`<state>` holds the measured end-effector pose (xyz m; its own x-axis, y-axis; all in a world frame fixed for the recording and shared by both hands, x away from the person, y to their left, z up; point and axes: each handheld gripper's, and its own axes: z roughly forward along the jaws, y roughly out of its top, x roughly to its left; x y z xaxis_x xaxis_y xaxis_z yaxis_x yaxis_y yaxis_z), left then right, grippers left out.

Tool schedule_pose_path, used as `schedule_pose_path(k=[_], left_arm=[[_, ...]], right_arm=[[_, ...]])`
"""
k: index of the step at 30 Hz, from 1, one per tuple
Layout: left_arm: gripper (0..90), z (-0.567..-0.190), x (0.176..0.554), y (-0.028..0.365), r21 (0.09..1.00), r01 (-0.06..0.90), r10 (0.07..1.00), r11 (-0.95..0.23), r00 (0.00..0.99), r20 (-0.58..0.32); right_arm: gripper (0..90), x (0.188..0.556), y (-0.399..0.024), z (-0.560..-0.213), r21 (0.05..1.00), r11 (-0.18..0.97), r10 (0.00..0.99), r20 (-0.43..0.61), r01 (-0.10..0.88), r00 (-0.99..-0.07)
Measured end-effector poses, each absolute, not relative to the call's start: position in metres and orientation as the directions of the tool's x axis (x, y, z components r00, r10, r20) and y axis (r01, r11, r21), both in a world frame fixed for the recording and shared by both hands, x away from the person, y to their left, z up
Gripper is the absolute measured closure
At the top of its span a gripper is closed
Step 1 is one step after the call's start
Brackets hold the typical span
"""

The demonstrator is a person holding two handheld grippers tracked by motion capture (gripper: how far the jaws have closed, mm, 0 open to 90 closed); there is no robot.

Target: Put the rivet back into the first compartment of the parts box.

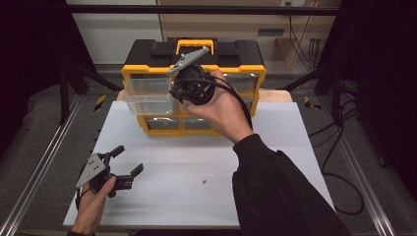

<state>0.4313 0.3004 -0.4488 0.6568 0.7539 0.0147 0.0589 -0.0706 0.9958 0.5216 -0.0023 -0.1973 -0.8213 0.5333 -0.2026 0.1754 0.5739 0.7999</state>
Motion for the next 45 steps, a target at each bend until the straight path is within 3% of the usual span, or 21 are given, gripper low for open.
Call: schedule_pose_path(k=[30, 37, 45], left_arm=[[2.9, -0.449, 0.432, 0.301, 0.995, 0.060, 0.751, -0.074, 0.660, 0.016], [2.8, -0.449, 0.431, 0.301, 0.996, 0.060, 0.751, -0.071, 0.660, 0.014], [2.9, -0.449, 0.431, 0.301, 0.996, 0.060, 0.752, -0.069, 0.658, 0.013]], right_arm=[[83.0, 0.537, 0.025, -0.193, 0.846, 0.505, 0.542, -0.157, 0.171, -0.825], [74.5, 0.536, 0.026, -0.193, 0.858, 0.488, 0.544, -0.157, 0.159, -0.824], [58.8, 0.528, 0.014, -0.194, 0.863, 0.481, 0.561, -0.172, 0.150, -0.810]])
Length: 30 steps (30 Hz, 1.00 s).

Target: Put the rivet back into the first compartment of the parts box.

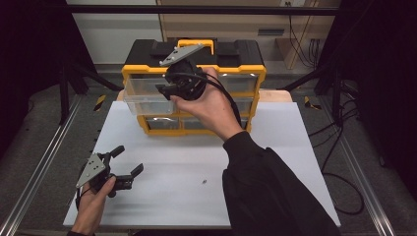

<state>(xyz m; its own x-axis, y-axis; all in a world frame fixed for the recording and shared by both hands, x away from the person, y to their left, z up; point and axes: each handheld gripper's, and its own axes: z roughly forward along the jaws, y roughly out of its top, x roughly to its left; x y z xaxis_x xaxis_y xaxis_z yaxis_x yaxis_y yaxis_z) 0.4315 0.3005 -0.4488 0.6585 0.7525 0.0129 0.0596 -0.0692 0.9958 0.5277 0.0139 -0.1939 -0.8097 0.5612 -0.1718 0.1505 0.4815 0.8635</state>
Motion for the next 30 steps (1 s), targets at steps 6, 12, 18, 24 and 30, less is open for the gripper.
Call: schedule_pose_path(k=[6, 12, 18, 24, 30], left_arm=[[2.8, -0.449, 0.431, 0.301, 0.995, 0.060, 0.752, -0.076, 0.659, 0.017], [2.8, -0.449, 0.431, 0.301, 0.995, 0.060, 0.752, -0.075, 0.659, 0.017], [2.8, -0.449, 0.431, 0.301, 0.995, 0.059, 0.752, -0.075, 0.659, 0.018], [2.8, -0.449, 0.431, 0.300, 0.995, 0.059, 0.752, -0.076, 0.659, 0.019], [2.8, -0.449, 0.431, 0.300, 0.995, 0.058, 0.752, -0.077, 0.659, 0.020]], right_arm=[[44.4, 0.520, 0.002, -0.201, 0.858, 0.492, 0.577, -0.193, 0.149, -0.794], [29.3, 0.512, -0.009, -0.211, 0.851, 0.502, 0.601, -0.217, 0.152, -0.769], [19.3, 0.504, -0.019, -0.227, 0.843, 0.514, 0.618, -0.232, 0.162, -0.751], [14.5, 0.500, -0.029, -0.246, 0.825, 0.533, 0.625, -0.232, 0.189, -0.746], [10.7, 0.500, -0.038, -0.266, 0.798, 0.557, 0.630, -0.226, 0.230, -0.743]])
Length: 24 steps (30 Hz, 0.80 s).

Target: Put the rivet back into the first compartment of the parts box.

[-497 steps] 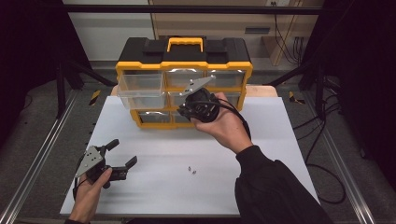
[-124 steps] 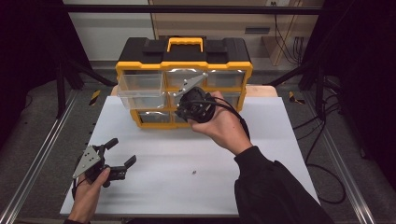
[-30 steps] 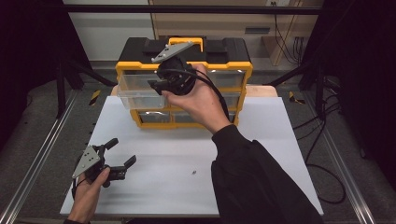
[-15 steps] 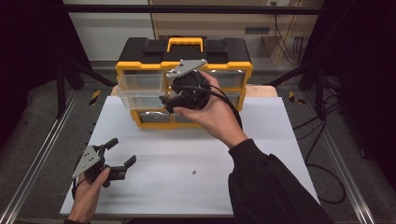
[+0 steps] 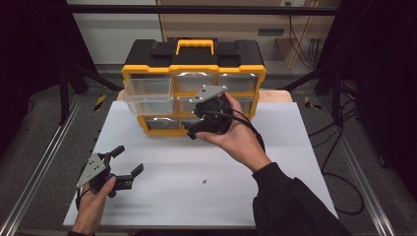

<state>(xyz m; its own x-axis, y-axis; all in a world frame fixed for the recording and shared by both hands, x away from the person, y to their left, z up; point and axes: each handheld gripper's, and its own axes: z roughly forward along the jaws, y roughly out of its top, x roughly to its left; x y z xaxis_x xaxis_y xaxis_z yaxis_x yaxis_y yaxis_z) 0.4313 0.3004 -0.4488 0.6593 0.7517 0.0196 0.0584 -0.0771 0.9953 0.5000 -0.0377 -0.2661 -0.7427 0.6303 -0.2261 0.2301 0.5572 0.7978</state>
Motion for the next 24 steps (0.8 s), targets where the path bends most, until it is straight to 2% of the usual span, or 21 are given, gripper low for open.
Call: schedule_pose_path(k=[9, 24], left_arm=[[2.8, -0.449, 0.431, 0.300, 0.995, 0.056, 0.752, -0.077, 0.659, 0.021], [2.8, -0.448, 0.431, 0.300, 0.996, 0.053, 0.753, -0.073, 0.658, 0.020]], right_arm=[[6.9, 0.498, -0.047, -0.298, 0.756, 0.596, 0.617, -0.216, 0.270, -0.756], [7.3, 0.488, -0.062, -0.340, 0.722, 0.608, 0.625, -0.181, 0.329, -0.760]])
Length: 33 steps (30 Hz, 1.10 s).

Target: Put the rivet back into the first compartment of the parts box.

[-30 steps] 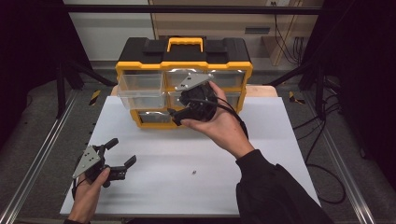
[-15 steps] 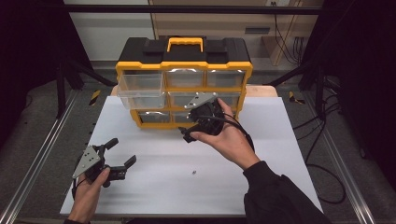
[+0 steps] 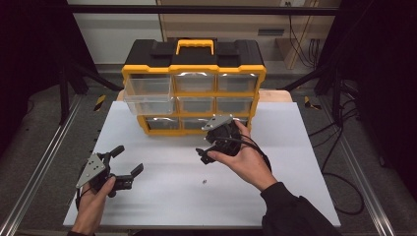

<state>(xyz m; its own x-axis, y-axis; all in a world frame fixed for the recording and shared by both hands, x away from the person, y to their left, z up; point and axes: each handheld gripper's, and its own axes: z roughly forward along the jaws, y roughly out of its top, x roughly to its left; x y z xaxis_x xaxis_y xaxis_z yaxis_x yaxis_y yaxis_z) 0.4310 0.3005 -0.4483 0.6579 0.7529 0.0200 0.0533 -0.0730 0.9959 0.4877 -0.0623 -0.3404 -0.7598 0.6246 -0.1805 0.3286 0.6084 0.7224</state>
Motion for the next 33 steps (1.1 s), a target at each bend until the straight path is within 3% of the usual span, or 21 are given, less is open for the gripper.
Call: schedule_pose_path(k=[33], left_arm=[[2.7, -0.448, 0.431, 0.300, 0.996, 0.053, 0.753, -0.075, 0.658, 0.022]], right_arm=[[6.9, 0.473, -0.074, -0.410, 0.636, 0.639, 0.623, -0.098, 0.433, -0.776]])
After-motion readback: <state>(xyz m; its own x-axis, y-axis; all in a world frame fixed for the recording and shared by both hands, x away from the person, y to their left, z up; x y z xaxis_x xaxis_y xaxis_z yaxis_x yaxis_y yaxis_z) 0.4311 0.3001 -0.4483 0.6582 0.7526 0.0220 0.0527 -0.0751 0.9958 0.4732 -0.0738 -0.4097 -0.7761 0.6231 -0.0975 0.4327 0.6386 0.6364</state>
